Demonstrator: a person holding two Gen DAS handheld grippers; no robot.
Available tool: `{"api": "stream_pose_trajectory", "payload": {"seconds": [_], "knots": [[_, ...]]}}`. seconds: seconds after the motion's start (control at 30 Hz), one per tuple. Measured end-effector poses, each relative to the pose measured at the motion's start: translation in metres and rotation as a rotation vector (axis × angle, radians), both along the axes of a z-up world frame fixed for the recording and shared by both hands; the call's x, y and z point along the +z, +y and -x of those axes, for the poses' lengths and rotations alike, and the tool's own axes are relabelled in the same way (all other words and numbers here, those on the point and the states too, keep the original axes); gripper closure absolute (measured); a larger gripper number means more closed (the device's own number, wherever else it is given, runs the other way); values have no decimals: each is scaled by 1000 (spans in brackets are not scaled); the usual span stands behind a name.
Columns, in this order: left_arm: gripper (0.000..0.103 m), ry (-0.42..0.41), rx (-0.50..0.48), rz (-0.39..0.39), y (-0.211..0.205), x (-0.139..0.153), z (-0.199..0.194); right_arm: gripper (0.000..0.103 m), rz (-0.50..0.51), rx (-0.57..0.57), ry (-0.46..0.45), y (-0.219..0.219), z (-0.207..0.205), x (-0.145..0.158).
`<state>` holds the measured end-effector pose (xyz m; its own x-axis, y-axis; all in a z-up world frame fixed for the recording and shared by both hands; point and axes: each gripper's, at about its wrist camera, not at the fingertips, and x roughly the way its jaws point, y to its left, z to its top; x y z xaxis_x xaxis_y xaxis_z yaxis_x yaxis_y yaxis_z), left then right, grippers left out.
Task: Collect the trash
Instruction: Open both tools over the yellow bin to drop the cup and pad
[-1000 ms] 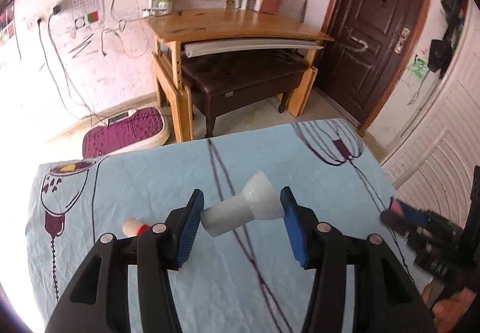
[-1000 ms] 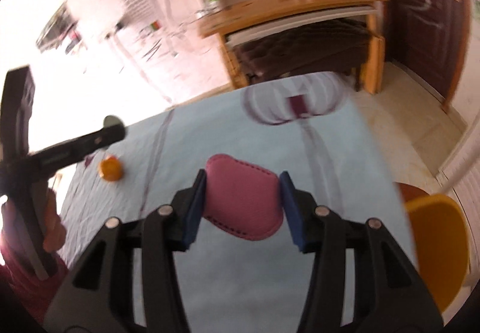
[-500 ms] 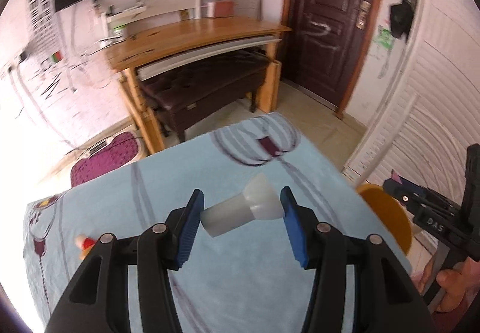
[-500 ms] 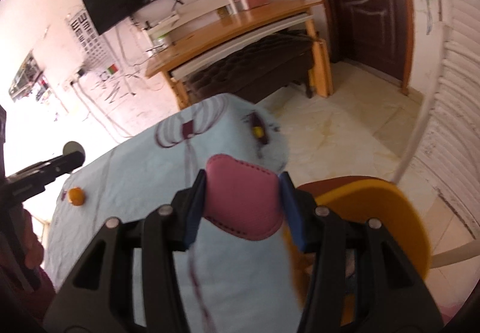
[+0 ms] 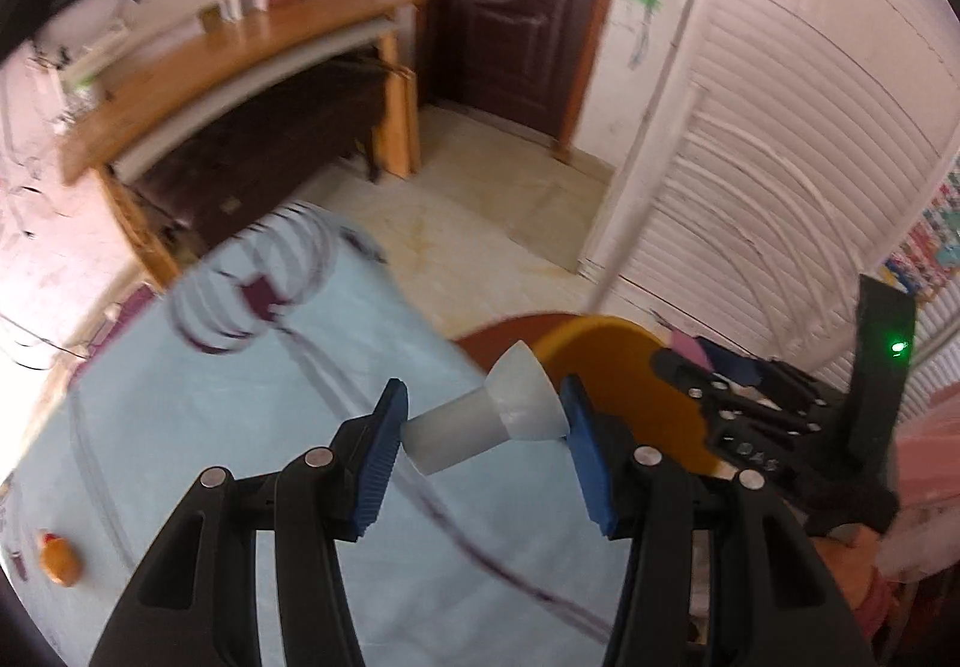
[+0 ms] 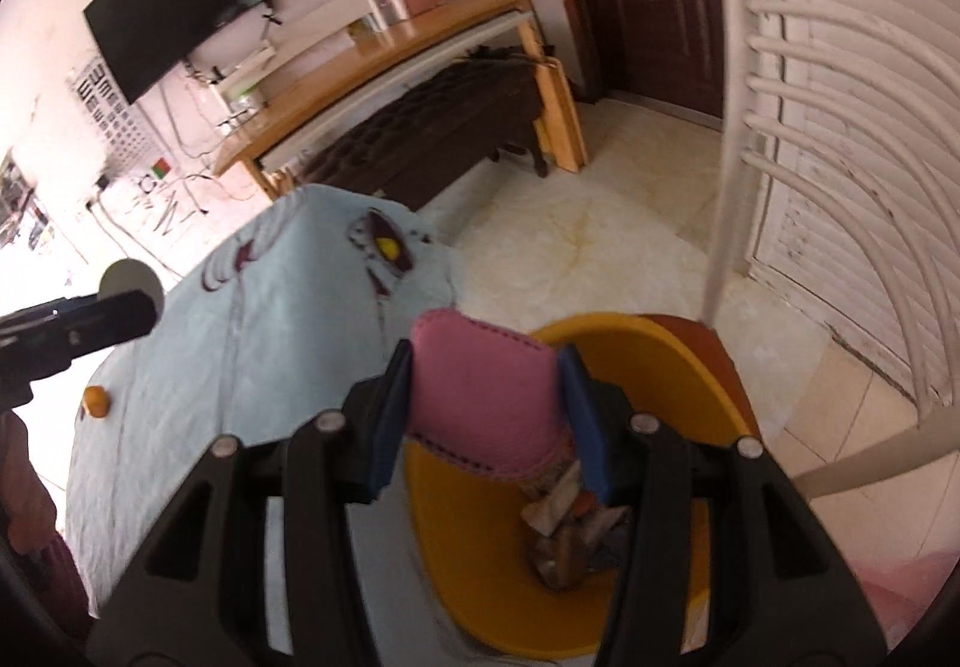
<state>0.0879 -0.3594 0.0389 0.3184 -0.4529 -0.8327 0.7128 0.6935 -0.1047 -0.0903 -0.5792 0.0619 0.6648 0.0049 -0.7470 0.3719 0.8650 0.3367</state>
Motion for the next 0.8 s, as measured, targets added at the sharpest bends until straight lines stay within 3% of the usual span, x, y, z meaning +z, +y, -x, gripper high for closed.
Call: {"api": "stream_pose_trajectory", "payload": {"seconds": [0.2,0.37,0.8], "knots": [[55,48,-101,-20,-40,-14,15,54,-58,-51,20,-25,9,-19],[54,116,-154,-8,-58,-23,19,42,-109,-75,15,-38,14,-26],[46,145,-161,12,-59,-23,20,37,-136,-74,2,-38,15,-24]]}}
